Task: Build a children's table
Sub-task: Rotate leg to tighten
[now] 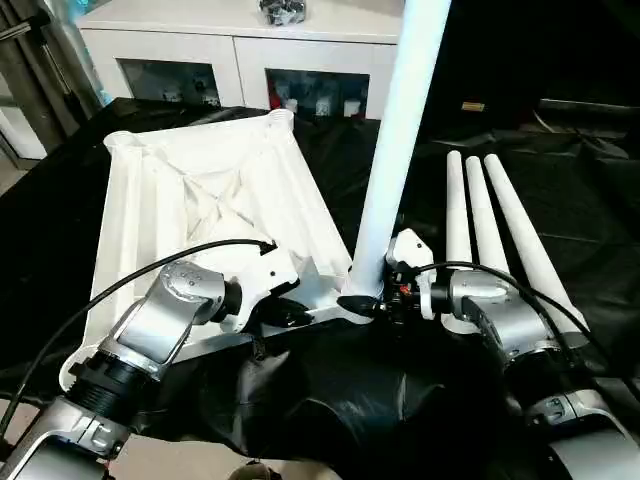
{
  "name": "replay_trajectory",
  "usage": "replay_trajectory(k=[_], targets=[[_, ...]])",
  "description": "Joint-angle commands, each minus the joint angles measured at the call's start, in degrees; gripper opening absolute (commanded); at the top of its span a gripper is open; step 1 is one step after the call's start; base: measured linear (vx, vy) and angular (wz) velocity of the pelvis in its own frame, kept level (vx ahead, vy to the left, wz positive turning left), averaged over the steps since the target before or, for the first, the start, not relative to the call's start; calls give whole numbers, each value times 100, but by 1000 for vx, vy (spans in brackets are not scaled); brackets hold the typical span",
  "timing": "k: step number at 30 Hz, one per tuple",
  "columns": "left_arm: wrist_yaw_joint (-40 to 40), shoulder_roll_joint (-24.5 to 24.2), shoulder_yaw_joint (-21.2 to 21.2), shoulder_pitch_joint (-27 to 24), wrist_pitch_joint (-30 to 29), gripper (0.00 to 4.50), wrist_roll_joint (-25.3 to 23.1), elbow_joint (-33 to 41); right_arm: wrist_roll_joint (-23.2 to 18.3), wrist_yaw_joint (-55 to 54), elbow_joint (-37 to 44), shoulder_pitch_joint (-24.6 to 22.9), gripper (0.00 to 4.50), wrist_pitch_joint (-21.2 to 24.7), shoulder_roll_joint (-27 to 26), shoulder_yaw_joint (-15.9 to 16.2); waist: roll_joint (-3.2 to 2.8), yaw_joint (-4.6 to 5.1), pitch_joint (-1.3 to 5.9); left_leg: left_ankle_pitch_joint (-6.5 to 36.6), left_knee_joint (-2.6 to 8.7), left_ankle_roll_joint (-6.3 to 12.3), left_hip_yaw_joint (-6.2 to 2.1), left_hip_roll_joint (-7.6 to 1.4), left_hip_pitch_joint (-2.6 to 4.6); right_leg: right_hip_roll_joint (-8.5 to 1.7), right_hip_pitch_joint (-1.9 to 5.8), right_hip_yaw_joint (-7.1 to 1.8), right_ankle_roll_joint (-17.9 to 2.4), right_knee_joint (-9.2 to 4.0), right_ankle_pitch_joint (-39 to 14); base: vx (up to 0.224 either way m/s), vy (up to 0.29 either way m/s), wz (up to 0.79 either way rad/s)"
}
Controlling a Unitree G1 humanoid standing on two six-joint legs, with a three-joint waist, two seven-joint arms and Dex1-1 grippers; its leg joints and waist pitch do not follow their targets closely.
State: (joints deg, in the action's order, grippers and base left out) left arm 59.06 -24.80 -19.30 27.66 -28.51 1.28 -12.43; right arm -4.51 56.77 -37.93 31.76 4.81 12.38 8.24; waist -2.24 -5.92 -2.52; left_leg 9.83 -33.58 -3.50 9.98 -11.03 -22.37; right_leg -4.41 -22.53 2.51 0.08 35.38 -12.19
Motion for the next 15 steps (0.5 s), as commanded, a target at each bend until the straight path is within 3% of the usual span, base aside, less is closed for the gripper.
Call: replay_trajectory(k=[1,2,3,4,5,8,12,13,14,15], targets=[[-450,368,103,221,-113,0,54,-88,82,-891,-501,59,277,114,-386,-41,6,33,341,1089,400,136,-42,-191,141,-344,238,-182,-1515,-365,-343,0,0,0],[-1029,743,213,383,-321,0,-48,-384,107,-1889,-995,227,277,138,-749,-269,14,67,315,1285,424,39,-34,-189,161,-345,210,-193,-1475,-406,-684,0,0,0],[-1179,843,237,428,-372,0,-76,-463,113,-2136,-1119,271,277,155,-840,-318,5,117,275,1453,445,-56,-25,-179,160,-339,188,-204,-1463,-424,-961,0,0,0],[-1266,906,248,455,-374,0,-93,-511,108,-2279,-1191,298,276,188,-898,-348,2,131,274,1831,469,-214,-66,-176,213,-367,198,-192,-1318,-480,-1627,0,0,0],[-1402,1016,261,496,-394,0,-113,-575,56,-2553,-1340,362,276,298,-1014,-436,11,146,289,1863,481,-231,-84,-182,191,-385,222,-197,-1196,-496,-1753,0,0,0],[-1717,1344,274,577,-436,0,-131,-690,63,-3405,-1781,553,276,511,-1297,-565,13,191,277,1915,488,-213,-81,-170,194,-362,185,-201,-1113,-531,-1752,0,0,0],[-1786,1557,217,550,-435,0,-106,-610,268,-3469,-1960,618,276,299,-1505,-460,33,221,276,2075,506,-203,-96,-167,196,-370,181,-202,-1005,-565,-1981,0,0,0],[-1749,1565,180,522,-394,0,-122,-581,243,-3404,-2003,649,276,255,-1557,-494,14,216,280,2056,509,-195,-98,-172,200,-370,177,-203,-1010,-560,-1930,0,0,0],[-1648,1532,118,468,-284,0,-136,-526,168,-3274,-2016,682,332,245,-1600,-552,20,226,281,2020,511,-177,-94,-174,184,-364,180,-206,-1033,-556,-1806,0,0,0],[-1553,1485,71,423,-182,0,-135,-480,103,-3167,-1991,693,346,263,-1611,-588,8,227,284,1989,517,-155,-95,-179,178,-355,190,-203,-1055,-545,-1675,0,0,0]])
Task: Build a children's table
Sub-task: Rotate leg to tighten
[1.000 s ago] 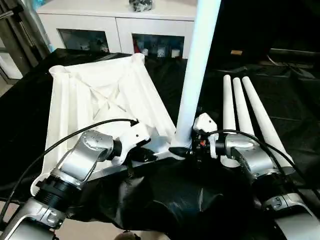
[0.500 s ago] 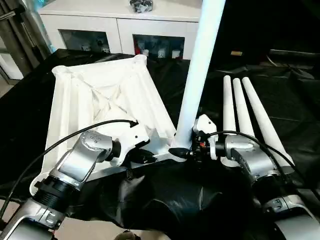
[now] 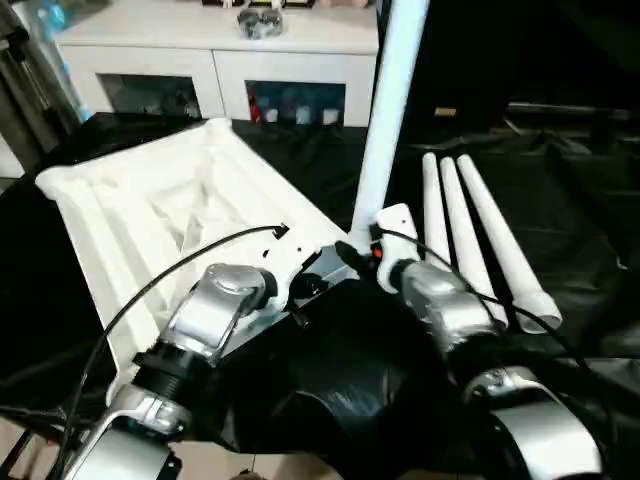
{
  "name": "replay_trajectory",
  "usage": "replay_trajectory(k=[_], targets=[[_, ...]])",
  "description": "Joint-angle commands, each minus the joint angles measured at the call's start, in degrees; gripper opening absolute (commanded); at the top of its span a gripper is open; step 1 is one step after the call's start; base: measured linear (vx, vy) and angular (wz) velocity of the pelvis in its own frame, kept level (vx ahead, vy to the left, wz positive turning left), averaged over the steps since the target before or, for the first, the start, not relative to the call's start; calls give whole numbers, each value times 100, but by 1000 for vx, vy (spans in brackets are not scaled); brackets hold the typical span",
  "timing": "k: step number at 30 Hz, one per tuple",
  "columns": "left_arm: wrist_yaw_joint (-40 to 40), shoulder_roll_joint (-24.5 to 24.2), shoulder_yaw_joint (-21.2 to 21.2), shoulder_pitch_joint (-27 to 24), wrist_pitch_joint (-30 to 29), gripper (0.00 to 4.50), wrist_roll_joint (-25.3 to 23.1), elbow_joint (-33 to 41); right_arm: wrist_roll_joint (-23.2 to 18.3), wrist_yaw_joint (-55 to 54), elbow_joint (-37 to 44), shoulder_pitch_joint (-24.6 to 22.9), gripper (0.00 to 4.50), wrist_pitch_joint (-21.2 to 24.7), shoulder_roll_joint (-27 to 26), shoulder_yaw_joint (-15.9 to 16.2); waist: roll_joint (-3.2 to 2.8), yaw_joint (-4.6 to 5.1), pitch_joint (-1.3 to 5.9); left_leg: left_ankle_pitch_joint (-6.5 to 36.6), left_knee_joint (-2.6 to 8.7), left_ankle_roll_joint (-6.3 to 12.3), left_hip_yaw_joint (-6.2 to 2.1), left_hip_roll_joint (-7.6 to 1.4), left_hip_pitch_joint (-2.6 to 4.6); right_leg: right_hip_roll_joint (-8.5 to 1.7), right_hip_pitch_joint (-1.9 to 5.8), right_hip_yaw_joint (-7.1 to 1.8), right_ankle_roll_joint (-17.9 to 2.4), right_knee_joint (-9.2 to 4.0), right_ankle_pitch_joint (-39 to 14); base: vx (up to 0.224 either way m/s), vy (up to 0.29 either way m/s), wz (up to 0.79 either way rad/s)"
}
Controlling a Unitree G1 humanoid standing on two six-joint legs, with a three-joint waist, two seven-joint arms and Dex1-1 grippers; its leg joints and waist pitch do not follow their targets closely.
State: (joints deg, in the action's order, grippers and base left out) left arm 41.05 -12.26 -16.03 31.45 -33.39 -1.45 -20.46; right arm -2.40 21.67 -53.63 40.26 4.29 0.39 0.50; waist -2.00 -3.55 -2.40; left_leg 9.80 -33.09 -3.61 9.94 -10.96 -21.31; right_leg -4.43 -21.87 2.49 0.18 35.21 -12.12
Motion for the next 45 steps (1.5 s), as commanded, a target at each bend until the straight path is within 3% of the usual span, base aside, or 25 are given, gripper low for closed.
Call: replay_trajectory(k=[1,3,7,9,14,16,18,20,24,25,27,34,35,37,42,43,45], targets=[[249,230,-256,44,307,0,138,324,-107,343,-420,-157,346,315,-412,186,-14,-12,271,1987,470,-134,-94,-186,71,-354,127,-200,-1078,-524,-1636,0,0,0],[359,136,-289,-14,338,0,173,402,-123,386,-406,-120,381,221,-385,183,-38,-10,279,1952,472,-125,-98,-187,66,-359,134,-196,-1113,-509,-1545,0,0,0],[694,-110,-241,-154,301,0,345,690,88,439,-304,-102,400,-174,-188,347,-13,-5,309,1688,445,-73,-68,-190,71,-342,136,-199,-1263,-469,-1020,0,0,0],[909,-292,-256,-217,379,0,377,789,83,820,-87,-152,400,-317,-38,384,-19,-11,332,1393,431,12,-72,-185,26,-341,191,-189,-1351,-409,-573,0,0,0],[1359,-643,-272,-331,560,0,423,893,35,2146,616,-441,400,-467,480,669,-7,-67,410,384,287,517,-42,-166,-2,-292,232,-151,-1584,-256,1024,0,0,0],[1554,-799,-275,-375,614,0,463,939,-42,2718,928,-590,400,-457,743,800,-18,-121,406,340,270,604,-36,-181,-1,-304,216,-150,-1622,-246,1098,0,0,0],[1694,-916,-279,-405,618,0,498,964,-97,3130,1150,-696,400,-446,950,904,-17,-182,397,435,266,615,-28,-194,0,-289,205,-143,-1611,-243,987,0,0,0],[2030,-1135,-311,-465,698,0,587,1040,-221,3722,1485,-835,400,-335,1236,980,-22,-211,368,734,292,524,-32,-199,22,-283,196,-140,-1595,-281,541,0,0,0],[2466,-1389,-357,-570,840,0,680,1157,-346,4221,1764,-928,400,-198,1473,1012,-17,-218,341,1072,331,370,-30,-226,19,-312,173,-162,-1542,-320,-38,0,0,0],[2521,-1425,-360,-584,865,0,683,1171,-356,4268,1783,-931,373,-192,1495,1014,-16,-217,337,1166,337,311,-26,-220,34,-314,162,-170,-1537,-337,-205,0,0,0],[2620,-1483,-359,-601,870,0,684,1190,-366,4330,1840,-947,365,-154,1522,1019,-14,-223,335,1231,346,224,-30,-225,38,-328,156,-180,-1526,-343,-351,0,0,0],[2710,-1594,-359,-597,898,0,729,1173,-459,4512,2087,-1036,302,67,1508,1106,-9,-226,366,902,316,271,-34,-201,12,-315,174,-170,-1515,-296,34,0,0,0],[2708,-1590,-357,-597,893,0,723,1170,-461,4533,2100,-1048,292,95,1499,1107,49,-225,361,880,318,291,-28,-201,10,-310,178,-169,-1515,-303,49,0,0,0],[2677,-1572,-347,-599,875,0,715,1161,-460,4514,2090,-1059,286,114,1470,1102,17,-235,364,859,309,307,-29,-201,12,-322,170,-170,-1529,-295,22,0,0,0],[1980,-1242,-192,-489,668,0,555,922,-294,3405,1621,-950,281,180,1055,909,18,-202,343,1024,331,186,-31,-199,18,-335,154,-184,-1491,-327,-300,0,0,0],[1650,-1061,-119,-410,581,0,503,791,-177,2889,1349,-867,280,177,904,862,40,-191,329,1164,349,124,-39,-193,18,-340,159,-187,-1453,-352,-529,0,0,0],[699,-509,102,-186,299,0,382,463,-7,1596,655,-655,280,231,439,691,23,-121,289,1420,384,-68,-33,-188,38,-333,116,-201,-1406,-384,-991,0,0,0]])
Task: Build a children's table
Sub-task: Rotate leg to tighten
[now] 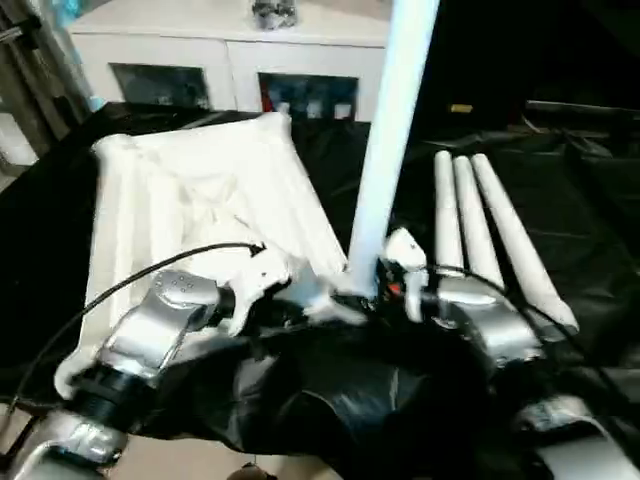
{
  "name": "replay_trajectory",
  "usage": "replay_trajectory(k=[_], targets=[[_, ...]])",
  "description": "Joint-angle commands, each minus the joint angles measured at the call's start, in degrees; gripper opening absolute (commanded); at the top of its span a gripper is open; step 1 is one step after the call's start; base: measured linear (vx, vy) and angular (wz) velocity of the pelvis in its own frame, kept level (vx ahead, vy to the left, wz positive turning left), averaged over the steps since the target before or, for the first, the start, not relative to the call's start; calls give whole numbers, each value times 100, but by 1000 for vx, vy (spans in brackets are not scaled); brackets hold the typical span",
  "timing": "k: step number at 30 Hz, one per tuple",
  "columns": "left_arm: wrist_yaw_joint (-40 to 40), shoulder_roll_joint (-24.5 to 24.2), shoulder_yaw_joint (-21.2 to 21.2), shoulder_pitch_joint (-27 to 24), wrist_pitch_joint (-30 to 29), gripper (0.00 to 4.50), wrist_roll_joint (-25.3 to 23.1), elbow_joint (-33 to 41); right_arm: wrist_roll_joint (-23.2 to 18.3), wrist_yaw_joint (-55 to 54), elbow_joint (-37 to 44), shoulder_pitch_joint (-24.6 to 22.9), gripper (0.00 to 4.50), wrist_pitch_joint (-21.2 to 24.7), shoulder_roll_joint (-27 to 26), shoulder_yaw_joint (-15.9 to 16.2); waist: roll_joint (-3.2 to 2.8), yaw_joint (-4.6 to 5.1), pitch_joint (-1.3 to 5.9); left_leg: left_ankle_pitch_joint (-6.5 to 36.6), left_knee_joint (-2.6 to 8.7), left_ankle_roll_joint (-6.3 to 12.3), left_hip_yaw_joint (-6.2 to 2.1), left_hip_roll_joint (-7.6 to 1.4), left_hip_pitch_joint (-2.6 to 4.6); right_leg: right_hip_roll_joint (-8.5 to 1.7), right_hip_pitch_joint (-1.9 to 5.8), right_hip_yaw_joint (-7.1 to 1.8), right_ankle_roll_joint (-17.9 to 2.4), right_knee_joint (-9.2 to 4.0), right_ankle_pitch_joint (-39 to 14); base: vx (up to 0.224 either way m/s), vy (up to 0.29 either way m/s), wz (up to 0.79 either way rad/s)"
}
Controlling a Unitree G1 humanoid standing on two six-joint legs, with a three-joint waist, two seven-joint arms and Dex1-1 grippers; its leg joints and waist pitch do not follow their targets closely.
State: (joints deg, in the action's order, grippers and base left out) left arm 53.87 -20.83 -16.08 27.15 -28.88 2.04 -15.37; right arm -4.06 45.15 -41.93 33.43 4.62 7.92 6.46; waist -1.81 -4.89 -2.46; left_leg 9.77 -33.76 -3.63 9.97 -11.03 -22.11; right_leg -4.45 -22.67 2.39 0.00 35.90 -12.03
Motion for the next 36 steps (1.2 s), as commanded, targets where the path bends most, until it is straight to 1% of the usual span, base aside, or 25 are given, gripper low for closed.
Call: replay_trajectory(k=[1,2,4,5,6,7,8,11,13,14,16,17,18,19,20,21,22,23,24,25,28,30,33,34,36], targets=[[-600,358,110,247,-158,0,32,-50,160,-770,-525,32,280,200,-322,91,20,33,285,1608,464,-177,-56,-170,134,-354,205,-198,-1310,-486,-1375,0,0,0],[-1051,657,219,363,-291,0,-3,-197,161,-1328,-856,141,280,250,-576,-6,30,35,306,1565,459,-176,-66,-169,115,-373,225,-207,-1189,-504,-1454,0,0,0],[-1221,782,254,405,-342,0,-12,-245,156,-1609,-1007,195,280,298,-691,-61,32,51,296,1566,454,-152,-55,-158,116,-359,204,-212,-1164,-521,-1458,0,0,0],[-1475,1013,254,467,-378,0,-45,-302,154,-2163,-1291,300,280,359,-921,-159,58,40,308,1559,447,-116,-53,-158,126,-361,200,-209,-1141,-531,-1483,0,0,0],[-1475,1013,254,467,-378,0,-45,-302,154,-2163,-1291,300,279,359,-921,-159,35,40,307,1513,457,-111,-62,-158,117,-353,200,-203,-1125,-525,-1446,0,0,0],[-1539,1084,224,482,-374,0,-69,-314,185,-2325,-1394,340,279,335,-996,-162,36,35,309,1533,453,-103,-59,-161,123,-352,193,-201,-1110,-530,-1442,0,0,0],[-1521,1141,140,483,-321,0,-97,-303,218,-2323,-1468,372,279,239,-1078,-127,41,41,311,1526,457,-85,-61,-161,107,-347,198,-199,-1087,-525,-1408,0,0,0],[-1444,1175,49,473,-236,0,-160,-288,201,-2135,-1535,427,279,43,-1181,-182,35,46,309,1598,469,-69,-67,-166,96,-344,195,-198,-1046,-526,-1380,0,0,0],[-1334,1108,-38,445,-126,0,-189,-251,103,-1943,-1510,466,349,-8,-1207,-249,30,48,309,1696,474,-70,-69,-172,112,-337,184,-198,-1037,-534,-1380,0,0,0],[-1278,1067,-56,422,-121,0,-166,-215,30,-1835,-1484,491,349,-21,-1209,-299,37,47,314,1692,478,-54,-72,-171,105,-335,197,-198,-1048,-523,-1320,0,0,0],[-1070,947,-95,364,14,0,-103,-131,45,-1592,-1398,518,356,-180,-1129,-236,36,53,318,1638,478,-30,-78,-169,80,-341,209,-194,-1077,-512,-1218,0,0,0],[-981,885,-105,339,7,0,-72,-88,78,-1480,-1345,519,370,-278,-1065,-176,39,61,324,1599,476,-22,-77,-169,78,-339,216,-194,-1091,-502,-1149,0,0,0],[-800,779,-123,297,103,0,-49,-40,82,-1219,-1223,498,370,-384,-948,-107,43,73,334,1458,457,28,-65,-168,74,-337,218,-190,-1168,-481,-897,0,0,0],[-720,721,-125,277,96,0,-40,-13,80,-1036,-1148,480,370,-432,-876,-69,44,75,336,1424,451,56,-66,-167,69,-336,228,-186,-1191,-474,-832,0,0,0],[-515,567,-141,230,145,0,-29,45,77,-574,-932,412,370,-524,-688,41,4,70,345,1329,437,102,-63,-170,68,-340,234,-186,-1244,-456,-666,0,0,0],[-515,567,-141,230,145,0,-29,45,77,-574,-932,412,370,-524,-688,41,18,77,346,1286,433,137,-59,-172,64,-326,242,-181,-1262,-457,-559,0,0,0],[-346,459,-142,199,171,0,2,76,64,-169,-754,342,370,-553,-534,114,26,80,356,1163,418,201,-54,-171,60,-320,253,-179,-1326,-428,-317,0,0,0],[-170,338,-147,171,173,0,43,102,31,284,-540,249,370,-554,-347,184,21,72,354,1142,415,229,-55,-169,60,-315,259,-171,-1348,-423,-258,0,0,0],[15,232,-163,139,227,0,92,125,-14,641,-373,175,370,-535,-183,220,15,52,358,1033,399,326,-54,-176,67,-306,266,-164,-1408,-404,-44,0,0,0],[103,184,-174,122,261,0,116,139,-37,789,-302,143,370,-522,-111,233,12,45,367,1017,392,345,-48,-181,69,-308,266,-165,-1438,-392,20,0,0,0],[540,-75,-255,28,356,0,209,247,-176,1404,-53,46,370,-452,218,229,-9,-16,378,966,381,387,-41,-202,97,-303,253,-155,-1547,-367,168,0,0,0],[770,-194,-291,-18,402,0,264,316,-227,1681,72,-7,370,-428,370,254,-7,-60,376,920,375,414,-29,-210,103,-303,246,-152,-1609,-360,264,0,0,0],[975,-296,-312,-58,412,0,279,377,-237,1913,200,-68,370,-424,536,294,-6,-83,365,987,383,380,-29,-206,101,-316,249,-154,-1601,-372,122,0,0,0],[989,-308,-308,-62,400,0,279,383,-240,1957,227,-78,345,-397,565,299,-1,-92,362,1032,386,349,-29,-208,103,-314,251,-155,-1575,-379,32,0,0,0],[1017,-322,-311,-68,397,0,287,391,-252,2006,254,-87,336,-359,578,298,-4,-94,366,1052,387,321,-30,-207,103,-321,253,-161,-1571,-380,-4,0,0,0]])
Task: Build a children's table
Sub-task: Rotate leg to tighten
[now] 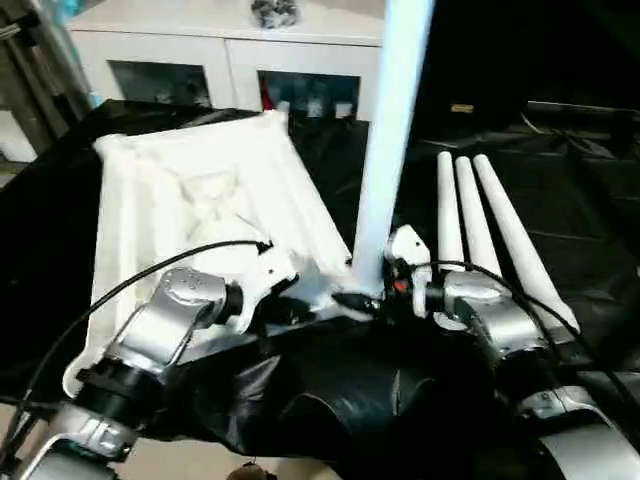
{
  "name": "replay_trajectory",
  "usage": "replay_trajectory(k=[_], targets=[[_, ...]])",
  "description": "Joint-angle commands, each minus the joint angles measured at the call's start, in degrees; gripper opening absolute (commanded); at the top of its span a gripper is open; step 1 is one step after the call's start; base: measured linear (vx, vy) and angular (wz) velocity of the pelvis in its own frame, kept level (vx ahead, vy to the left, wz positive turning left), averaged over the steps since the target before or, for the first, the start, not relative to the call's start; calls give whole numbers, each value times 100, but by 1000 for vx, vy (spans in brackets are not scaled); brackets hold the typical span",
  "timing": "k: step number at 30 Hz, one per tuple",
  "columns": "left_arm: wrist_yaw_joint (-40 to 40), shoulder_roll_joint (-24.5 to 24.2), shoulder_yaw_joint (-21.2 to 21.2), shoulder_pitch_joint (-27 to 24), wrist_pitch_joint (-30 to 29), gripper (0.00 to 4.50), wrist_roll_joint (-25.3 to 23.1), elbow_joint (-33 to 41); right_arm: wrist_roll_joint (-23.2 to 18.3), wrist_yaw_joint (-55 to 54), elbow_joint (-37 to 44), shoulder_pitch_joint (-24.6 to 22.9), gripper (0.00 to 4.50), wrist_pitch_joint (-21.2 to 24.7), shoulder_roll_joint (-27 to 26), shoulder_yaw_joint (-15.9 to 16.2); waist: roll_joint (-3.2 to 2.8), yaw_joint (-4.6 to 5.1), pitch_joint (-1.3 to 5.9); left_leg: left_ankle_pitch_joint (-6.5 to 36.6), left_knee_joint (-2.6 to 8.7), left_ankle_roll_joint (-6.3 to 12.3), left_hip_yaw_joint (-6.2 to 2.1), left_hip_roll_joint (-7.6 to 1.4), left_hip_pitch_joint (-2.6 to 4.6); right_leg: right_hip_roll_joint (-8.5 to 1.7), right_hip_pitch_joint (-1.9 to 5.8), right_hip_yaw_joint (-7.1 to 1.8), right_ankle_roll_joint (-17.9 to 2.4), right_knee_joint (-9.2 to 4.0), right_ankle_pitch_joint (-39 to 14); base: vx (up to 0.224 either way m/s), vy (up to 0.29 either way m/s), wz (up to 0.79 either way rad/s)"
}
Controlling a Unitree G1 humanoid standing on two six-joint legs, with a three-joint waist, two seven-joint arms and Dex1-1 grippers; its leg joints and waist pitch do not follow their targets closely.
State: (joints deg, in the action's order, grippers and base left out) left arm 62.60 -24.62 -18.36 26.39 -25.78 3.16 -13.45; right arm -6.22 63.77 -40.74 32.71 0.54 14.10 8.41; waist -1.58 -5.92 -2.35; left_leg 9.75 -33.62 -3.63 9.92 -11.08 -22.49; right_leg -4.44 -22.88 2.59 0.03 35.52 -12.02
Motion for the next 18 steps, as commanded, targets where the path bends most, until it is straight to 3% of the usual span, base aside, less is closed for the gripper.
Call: replay_trajectory(k=[1,5,10,13,14,15,16,18], targets=[[162,45,-87,3,76,0,182,208,-35,179,150,-21,327,79,-35,110,-24,5,352,1069,378,300,-27,-202,142,-321,271,-182,-1570,-346,-50,0,0,0],[185,14,-103,-18,84,0,192,225,-3,269,200,-54,285,126,-35,159,-14,2,354,1057,373,270,-27,-193,136,-323,274,-183,-1552,-343,-94,0,0,0],[-195,171,23,19,-69,0,94,126,21,-129,91,-63,278,240,-250,152,3,2,354,973,374,284,-31,-194,132,-326,274,-185,-1542,-334,-73,0,0,0],[-842,443,209,163,-246,0,-31,-139,258,-1122,-280,36,276,191,-541,39,12,41,319,1205,408,130,-35,-183,141,-340,258,-200,-1456,-390,-565,0,0,0],[-1458,727,391,331,-391,0,-110,-412,399,-2108,-698,187,276,315,-824,-96,15,54,309,1356,420,63,-37,-177,155,-343,250,-205,-1396,-418,-857,0,0,0],[-1458,727,391,331,-391,0,-110,-412,399,-2108,-698,187,276,315,-824,-96,8,104,277,1487,442,-42,-30,-161,156,-338,224,-219,-1359,-451,-1158,0,0,0],[-1720,867,469,414,-469,0,-132,-526,403,-2547,-890,263,276,414,-967,-191,37,108,286,1575,447,-90,-49,-170,171,-355,236,-214,-1313,-463,-1345,0,0,0],[-2276,1178,615,591,-537,0,-189,-747,330,-3452,-1280,430,276,728,-1296,-414,23,132,282,1656,454,-152,-53,-166,180,-360,216,-227,-1196,-492,-1625,0,0,0]])
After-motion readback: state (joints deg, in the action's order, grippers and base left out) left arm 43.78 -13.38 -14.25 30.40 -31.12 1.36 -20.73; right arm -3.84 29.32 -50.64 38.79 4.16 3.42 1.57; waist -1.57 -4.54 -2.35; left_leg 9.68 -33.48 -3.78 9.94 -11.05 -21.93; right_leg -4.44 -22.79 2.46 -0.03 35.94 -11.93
